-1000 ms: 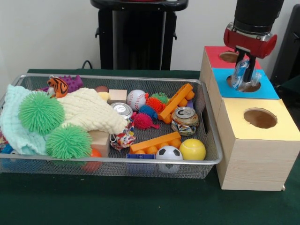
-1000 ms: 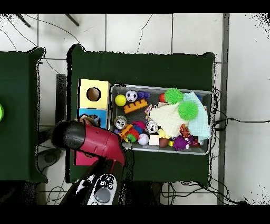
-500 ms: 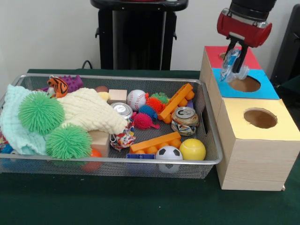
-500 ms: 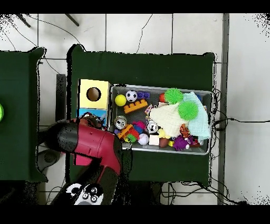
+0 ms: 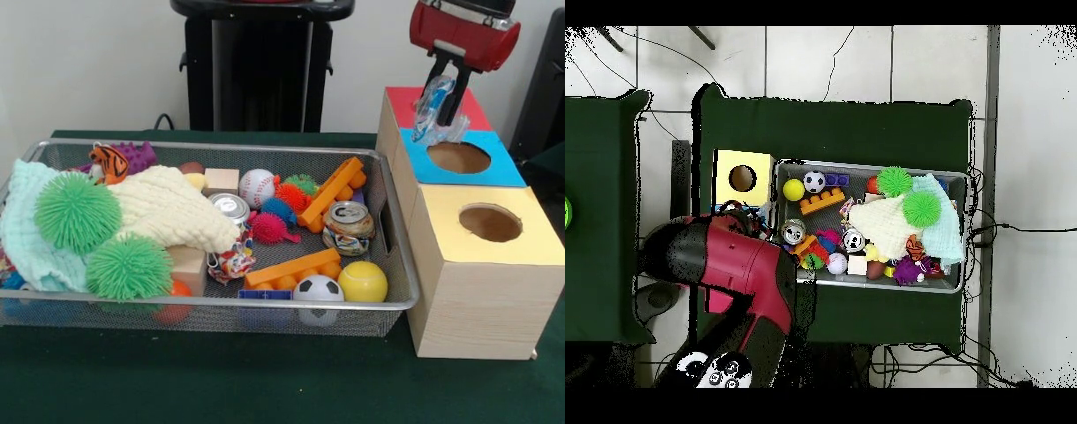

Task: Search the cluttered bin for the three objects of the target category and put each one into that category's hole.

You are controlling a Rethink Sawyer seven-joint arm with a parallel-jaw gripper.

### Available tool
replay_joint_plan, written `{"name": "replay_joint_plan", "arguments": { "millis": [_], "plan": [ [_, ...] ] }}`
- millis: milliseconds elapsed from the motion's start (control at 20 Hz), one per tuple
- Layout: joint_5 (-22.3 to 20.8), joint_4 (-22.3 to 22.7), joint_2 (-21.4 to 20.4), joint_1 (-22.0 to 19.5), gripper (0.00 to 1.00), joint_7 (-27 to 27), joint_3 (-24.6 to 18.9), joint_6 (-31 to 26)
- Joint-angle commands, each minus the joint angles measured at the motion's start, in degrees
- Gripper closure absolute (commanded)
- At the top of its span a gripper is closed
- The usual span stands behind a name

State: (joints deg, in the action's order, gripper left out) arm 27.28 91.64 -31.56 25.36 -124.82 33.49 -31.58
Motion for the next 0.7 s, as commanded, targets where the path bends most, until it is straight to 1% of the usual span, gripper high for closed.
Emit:
{"name": "replay_joint_plan", "arguments": {
  "millis": [50, 250, 450, 600, 700],
  "plan": [
    [2.8, -2.6, 4.9, 0.0, 1.0, -18.8, -1.7, -2.6],
    [3.9, -3.7, 7.5, 0.6, 1.0, -20.4, -1.2, -0.4],
    [4.7, -4.0, 9.7, 1.3, 1.0, -20.7, -1.1, 0.0],
    [6.5, -2.9, 10.8, 0.9, 1.0, -21.4, -3.4, 0.9],
    [7.3, -2.4, 11.4, 0.8, 1.0, -21.9, -4.7, 0.3]
  ]
}}
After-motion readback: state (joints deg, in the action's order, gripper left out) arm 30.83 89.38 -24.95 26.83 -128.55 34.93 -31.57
